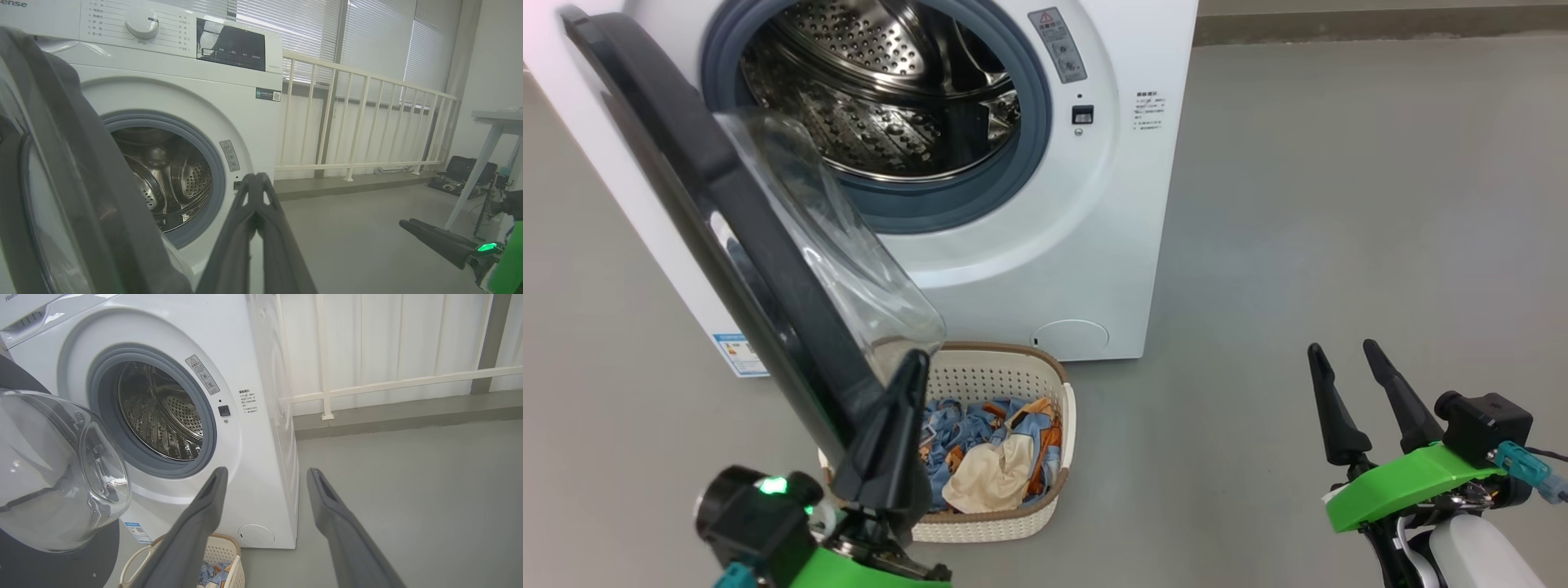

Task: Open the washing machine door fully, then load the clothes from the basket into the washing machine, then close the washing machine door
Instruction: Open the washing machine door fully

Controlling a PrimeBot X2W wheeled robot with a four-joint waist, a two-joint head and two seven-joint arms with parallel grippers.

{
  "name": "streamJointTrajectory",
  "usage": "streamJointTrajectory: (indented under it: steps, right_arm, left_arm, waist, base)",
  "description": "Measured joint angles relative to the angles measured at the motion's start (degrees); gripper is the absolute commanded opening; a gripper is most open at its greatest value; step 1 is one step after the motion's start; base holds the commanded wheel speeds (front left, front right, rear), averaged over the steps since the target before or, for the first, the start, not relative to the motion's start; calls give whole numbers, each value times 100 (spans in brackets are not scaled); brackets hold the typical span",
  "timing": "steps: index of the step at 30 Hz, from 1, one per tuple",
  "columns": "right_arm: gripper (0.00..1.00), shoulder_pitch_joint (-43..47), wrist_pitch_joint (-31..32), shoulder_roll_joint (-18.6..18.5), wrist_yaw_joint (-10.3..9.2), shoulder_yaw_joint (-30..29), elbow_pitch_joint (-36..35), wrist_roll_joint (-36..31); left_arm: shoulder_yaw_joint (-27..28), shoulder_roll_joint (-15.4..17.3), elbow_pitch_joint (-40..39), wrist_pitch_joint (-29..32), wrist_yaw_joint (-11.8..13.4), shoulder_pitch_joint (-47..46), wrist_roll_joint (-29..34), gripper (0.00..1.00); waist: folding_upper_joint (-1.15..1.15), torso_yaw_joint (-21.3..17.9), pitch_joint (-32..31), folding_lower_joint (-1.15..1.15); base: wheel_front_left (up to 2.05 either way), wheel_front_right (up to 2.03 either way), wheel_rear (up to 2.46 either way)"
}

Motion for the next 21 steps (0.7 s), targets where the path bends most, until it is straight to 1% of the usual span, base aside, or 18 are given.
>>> streamJointTrajectory:
  steps: [7,21]
  right_arm:
    - [100,-1,0,2,0,67,4,37]
    - [100,-4,0,19,0,71,8,42]
  left_arm:
    - [-199,2,435,51,-94,-1,-116,0]
    - [-278,-43,1471,99,-91,-29,-386,0]
  waist:
    - [0,-104,56,0]
    - [0,-276,162,0]
  base:
    - [0,0,0]
    - [0,0,0]
